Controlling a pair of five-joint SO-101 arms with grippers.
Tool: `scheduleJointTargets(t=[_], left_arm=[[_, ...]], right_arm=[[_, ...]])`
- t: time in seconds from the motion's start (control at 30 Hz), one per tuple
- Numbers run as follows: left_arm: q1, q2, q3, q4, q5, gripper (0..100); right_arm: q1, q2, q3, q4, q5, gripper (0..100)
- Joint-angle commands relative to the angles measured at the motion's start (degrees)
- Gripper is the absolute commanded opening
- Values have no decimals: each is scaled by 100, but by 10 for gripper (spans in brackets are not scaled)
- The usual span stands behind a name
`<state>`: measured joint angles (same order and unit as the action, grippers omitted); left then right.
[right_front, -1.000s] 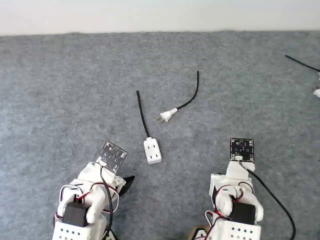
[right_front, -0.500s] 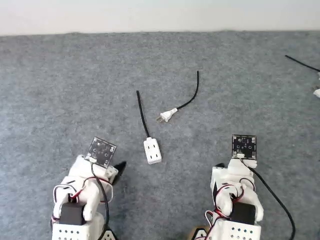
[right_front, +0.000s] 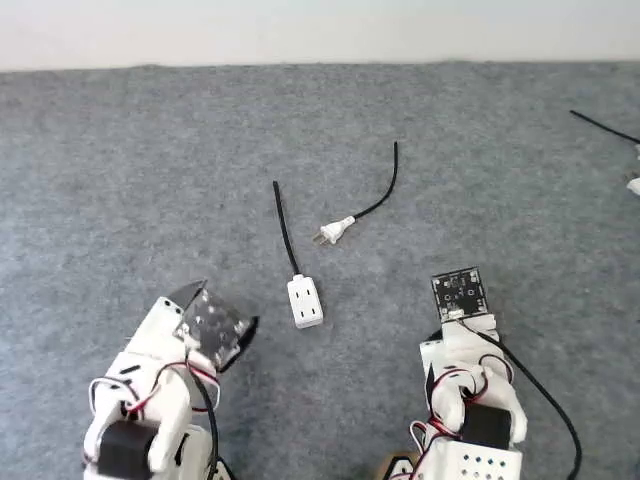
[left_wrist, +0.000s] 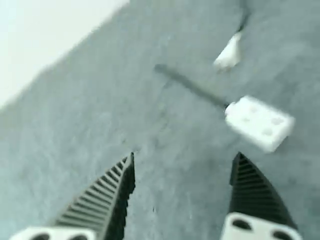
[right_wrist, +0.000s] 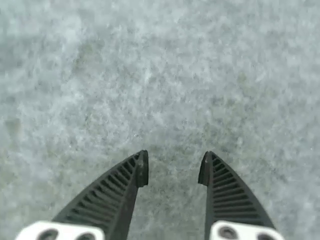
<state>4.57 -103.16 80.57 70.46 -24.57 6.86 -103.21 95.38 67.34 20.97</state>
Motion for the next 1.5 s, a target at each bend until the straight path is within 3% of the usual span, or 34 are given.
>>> scheduleJointTargets(t=[0.0, 0.2, 0.4, 0.63, 0.83, 0.93, 1.1, 1.47], left_arm=[[571, -62, -664, 97, -18, 342], [580, 1178, -866, -475, -44, 372], [615, 3349, -2105, -774, -44, 372], [633, 5451, -3574, -765, 44, 372], [765, 6558, -4286, -774, 396, 373], [1064, 6901, -4321, -774, 149, 373], [1477, 7077, -4057, -826, -923, 373], [1363, 7121, -2756, -2356, -1380, 372]], right_arm=[[48, -84, -563, 224, 105, 186], [22, -66, -1996, 558, 193, 187], [13, 347, -2752, 549, 466, 187], [-277, 2721, -4079, 286, 360, 187], [-778, 5147, -5820, 787, 53, 187], [-1209, 6079, -6365, 1165, 123, 187], [-2070, 7073, -6444, 1552, 862, 188], [-1314, 7160, -6462, 1560, 1002, 188]])
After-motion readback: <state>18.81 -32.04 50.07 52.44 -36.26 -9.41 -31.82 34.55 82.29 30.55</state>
